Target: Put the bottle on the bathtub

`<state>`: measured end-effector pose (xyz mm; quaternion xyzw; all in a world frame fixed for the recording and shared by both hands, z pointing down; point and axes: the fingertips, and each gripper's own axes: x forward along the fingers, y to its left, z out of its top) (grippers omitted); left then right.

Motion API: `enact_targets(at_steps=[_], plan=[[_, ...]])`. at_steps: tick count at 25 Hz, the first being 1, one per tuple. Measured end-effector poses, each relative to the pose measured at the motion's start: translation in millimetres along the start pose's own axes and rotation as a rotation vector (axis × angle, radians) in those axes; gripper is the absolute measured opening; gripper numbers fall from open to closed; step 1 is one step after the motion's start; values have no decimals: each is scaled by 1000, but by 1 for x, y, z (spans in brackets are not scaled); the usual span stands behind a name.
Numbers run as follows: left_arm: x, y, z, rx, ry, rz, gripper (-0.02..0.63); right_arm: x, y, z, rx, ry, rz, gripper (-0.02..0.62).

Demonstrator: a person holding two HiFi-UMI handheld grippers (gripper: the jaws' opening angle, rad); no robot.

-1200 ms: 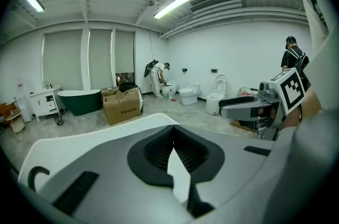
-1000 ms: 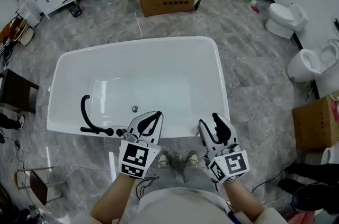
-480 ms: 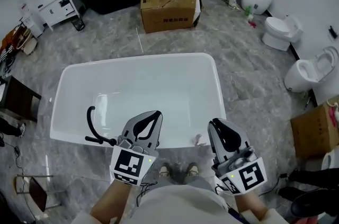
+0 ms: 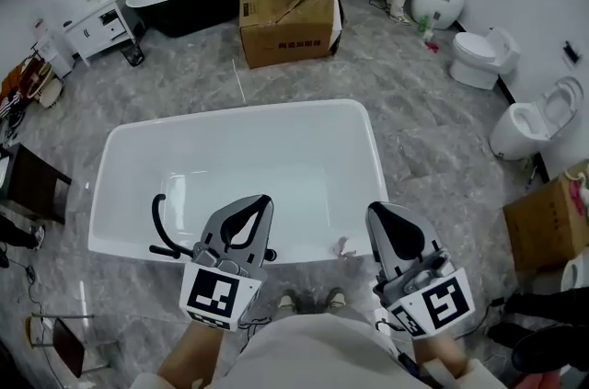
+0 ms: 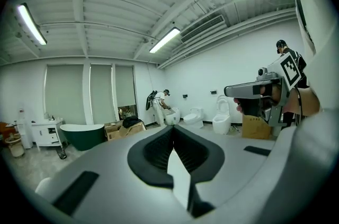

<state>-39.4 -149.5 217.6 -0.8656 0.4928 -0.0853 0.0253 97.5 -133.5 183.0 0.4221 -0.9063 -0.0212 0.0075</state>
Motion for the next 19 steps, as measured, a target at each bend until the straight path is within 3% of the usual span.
enact_targets(at_steps=[10, 13, 19], plan=[[3, -2, -6, 42, 21, -28, 20, -2, -3, 4, 0, 22, 0, 28], [5, -1, 1, 14, 13, -13, 20, 0, -6, 3, -1, 34, -5, 28], [9, -8, -13, 71, 34, -51, 20, -5, -15, -3, 16, 49, -12, 28]])
